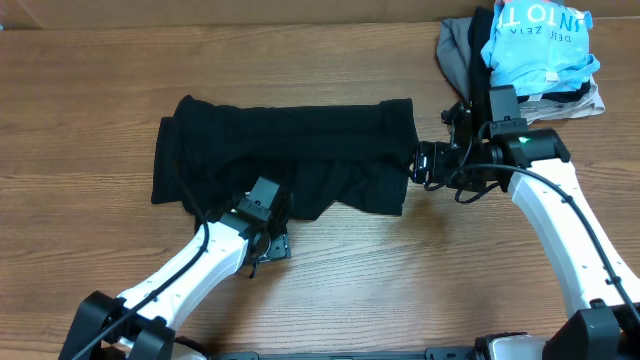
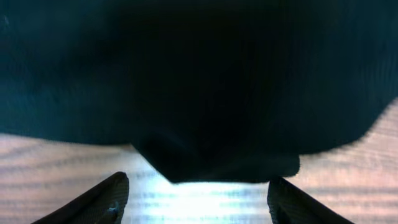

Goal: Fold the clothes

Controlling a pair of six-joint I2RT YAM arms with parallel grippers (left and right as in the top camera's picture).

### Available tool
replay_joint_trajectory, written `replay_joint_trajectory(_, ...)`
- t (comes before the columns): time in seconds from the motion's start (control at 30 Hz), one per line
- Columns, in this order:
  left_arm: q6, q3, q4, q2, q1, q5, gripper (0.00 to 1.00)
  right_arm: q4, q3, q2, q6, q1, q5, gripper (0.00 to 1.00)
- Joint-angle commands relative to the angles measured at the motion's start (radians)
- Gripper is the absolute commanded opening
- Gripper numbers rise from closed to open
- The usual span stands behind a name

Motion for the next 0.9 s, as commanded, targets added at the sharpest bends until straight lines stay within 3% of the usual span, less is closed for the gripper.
replay_joint_trajectory(0.0,-0.024,-0.007,0.041,0.048,0.000,-0.064,0.72,0.019,-0.019,-0.010,0.004,0.003,-0.006,0.87)
replay_joint_trajectory(0.13,-0.024,-0.007,0.091,0.109,0.000,-0.063,0.66,0.035,-0.026,-0.003,0.004,0.004,-0.007,0.87)
replay_joint_trajectory(0.23,-0.024,-0.007,0.097,0.149,0.000,-0.044,0.39,0.027,-0.027,0.003,0.004,0.004,-0.028,0.87)
replay_joint_trajectory(0.3,-0.023,-0.007,0.080,0.165,0.000,-0.044,0.11,0.020,-0.032,0.004,0.004,0.004,-0.044,0.86)
replay_joint_trajectory(0.33,-0.023,-0.006,0.067,0.165,0.001,-0.044,0.04,0.020,-0.037,0.004,0.004,0.004,-0.049,0.85)
replay_joint_trajectory(0.47,0.004,0.037,-0.049,0.154,0.026,-0.044,0.04,0.038,-0.079,0.009,0.003,0.005,-0.050,0.82)
replay_joint_trajectory(0.67,0.136,0.189,-0.282,0.145,0.072,-0.047,0.04,0.119,-0.154,0.054,-0.024,0.032,-0.049,0.74)
replay_joint_trajectory(0.87,0.211,0.274,-0.344,0.145,0.109,-0.068,0.04,0.173,-0.162,0.156,-0.005,0.133,0.074,0.68)
